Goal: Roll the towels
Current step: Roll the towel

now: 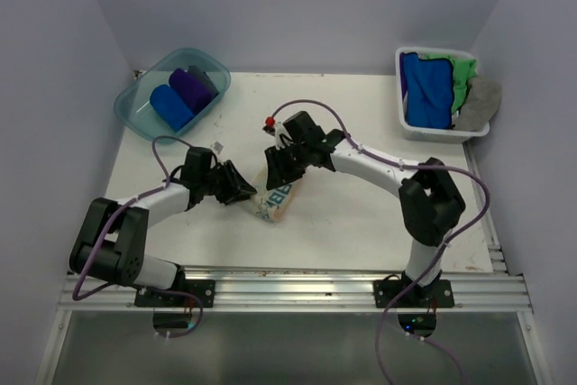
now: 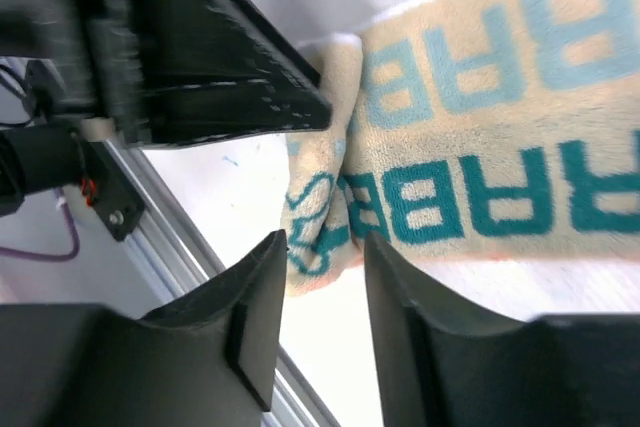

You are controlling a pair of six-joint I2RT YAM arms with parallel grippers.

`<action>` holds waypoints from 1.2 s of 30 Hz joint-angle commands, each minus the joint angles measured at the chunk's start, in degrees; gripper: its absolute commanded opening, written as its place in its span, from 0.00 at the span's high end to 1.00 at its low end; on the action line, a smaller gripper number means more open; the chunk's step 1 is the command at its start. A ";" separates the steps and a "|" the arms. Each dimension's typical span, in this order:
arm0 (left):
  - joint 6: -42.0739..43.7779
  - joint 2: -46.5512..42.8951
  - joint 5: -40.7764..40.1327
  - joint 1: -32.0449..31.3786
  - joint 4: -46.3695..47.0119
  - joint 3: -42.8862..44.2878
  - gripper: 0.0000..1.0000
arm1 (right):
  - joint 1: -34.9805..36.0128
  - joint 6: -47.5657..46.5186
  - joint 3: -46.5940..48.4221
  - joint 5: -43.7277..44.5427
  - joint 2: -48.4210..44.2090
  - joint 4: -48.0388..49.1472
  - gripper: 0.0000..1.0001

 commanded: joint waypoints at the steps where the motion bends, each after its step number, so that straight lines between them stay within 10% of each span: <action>1: -0.76 1.08 -1.65 -0.02 1.86 0.20 0.61 | 2.82 -1.84 -2.00 12.24 -5.65 2.25 0.65; 11: -0.76 2.31 -2.09 -0.02 0.98 1.00 0.61 | 13.20 -8.17 1.50 18.85 -1.89 0.67 0.90; 22: 0.29 1.87 -2.70 -0.02 -2.08 2.49 0.59 | 13.11 -8.53 0.72 31.77 3.30 0.75 0.93; 36: 4.70 -8.41 -6.40 -0.02 -14.50 5.31 0.36 | 10.48 -6.07 -3.58 26.85 4.01 5.58 0.94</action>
